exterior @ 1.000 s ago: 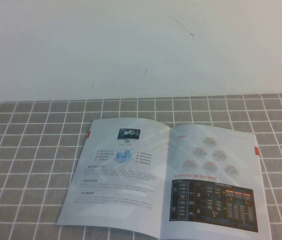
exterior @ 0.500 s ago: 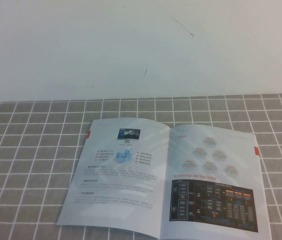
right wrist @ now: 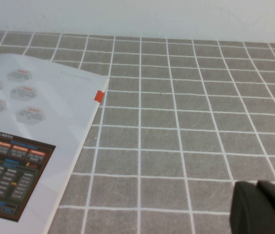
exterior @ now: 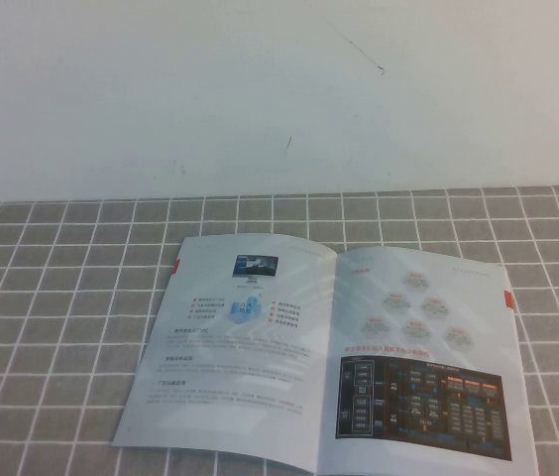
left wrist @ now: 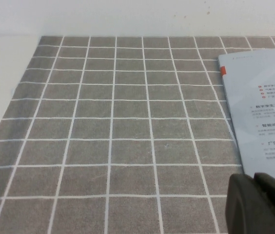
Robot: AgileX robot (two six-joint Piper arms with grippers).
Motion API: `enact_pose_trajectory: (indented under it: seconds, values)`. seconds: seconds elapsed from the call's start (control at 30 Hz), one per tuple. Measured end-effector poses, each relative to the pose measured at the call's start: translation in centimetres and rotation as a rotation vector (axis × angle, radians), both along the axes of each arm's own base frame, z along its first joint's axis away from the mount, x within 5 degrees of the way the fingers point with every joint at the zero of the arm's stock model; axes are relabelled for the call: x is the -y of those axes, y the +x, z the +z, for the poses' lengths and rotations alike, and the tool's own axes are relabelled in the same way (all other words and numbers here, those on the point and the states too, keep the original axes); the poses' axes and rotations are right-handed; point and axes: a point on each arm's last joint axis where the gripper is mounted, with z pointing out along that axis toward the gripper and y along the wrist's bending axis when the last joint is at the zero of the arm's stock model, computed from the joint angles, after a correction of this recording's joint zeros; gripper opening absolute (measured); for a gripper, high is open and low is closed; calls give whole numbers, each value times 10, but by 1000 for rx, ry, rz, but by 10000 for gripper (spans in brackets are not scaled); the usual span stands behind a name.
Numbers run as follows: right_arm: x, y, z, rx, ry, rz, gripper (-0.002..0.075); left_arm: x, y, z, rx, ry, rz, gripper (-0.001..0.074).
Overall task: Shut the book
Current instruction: 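Close the open booklet and leave it lying on the table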
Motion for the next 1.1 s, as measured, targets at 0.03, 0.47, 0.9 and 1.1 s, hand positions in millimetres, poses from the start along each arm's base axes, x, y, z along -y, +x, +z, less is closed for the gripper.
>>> enact_pose_trajectory:
  seconds: [0.03, 0.47, 0.9, 1.1]
  values:
    - [0, 0, 0, 0, 0, 0, -3, 0, 0, 0, 1, 13, 0, -4]
    - [0, 5, 21, 250, -8, 5, -3, 1, 4, 23, 279, 65, -18, -4]
    - [-1, -1, 62, 715, 0, 10, -3, 5, -17, 80, 951, 36, -53, -4]
    - [0, -5, 71, 820, 14, 6, -3, 6, -23, 87, 1063, 29, -59, -4]
